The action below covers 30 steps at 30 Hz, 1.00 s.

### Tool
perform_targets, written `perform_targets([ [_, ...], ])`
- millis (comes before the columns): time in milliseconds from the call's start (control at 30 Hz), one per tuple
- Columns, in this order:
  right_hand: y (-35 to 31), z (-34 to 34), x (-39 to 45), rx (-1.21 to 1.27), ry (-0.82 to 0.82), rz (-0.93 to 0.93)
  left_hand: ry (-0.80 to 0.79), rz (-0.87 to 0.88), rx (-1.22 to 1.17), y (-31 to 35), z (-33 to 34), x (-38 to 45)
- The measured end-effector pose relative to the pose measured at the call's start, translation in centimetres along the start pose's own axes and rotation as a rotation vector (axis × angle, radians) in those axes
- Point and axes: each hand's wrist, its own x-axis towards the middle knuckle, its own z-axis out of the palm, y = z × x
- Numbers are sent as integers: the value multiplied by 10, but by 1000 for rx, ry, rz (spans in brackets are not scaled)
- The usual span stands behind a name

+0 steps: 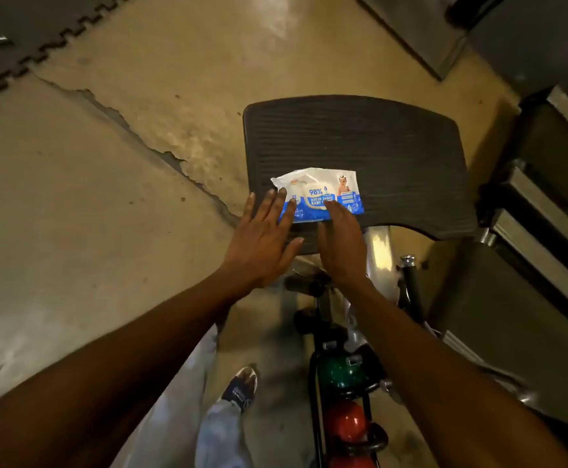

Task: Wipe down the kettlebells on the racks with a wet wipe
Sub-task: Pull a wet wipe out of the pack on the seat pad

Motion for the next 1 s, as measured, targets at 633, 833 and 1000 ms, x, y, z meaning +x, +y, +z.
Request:
perform_targets([
  [633, 27, -4, 82, -302, -268, -68, -145, 151, 120, -23, 54, 77],
  [833, 29, -7, 90, -531, -346, -189, -128, 131, 149, -21, 58, 78],
  [1000, 31, -4, 86, -579, -310, -226, -125, 134, 157, -22, 62, 78],
])
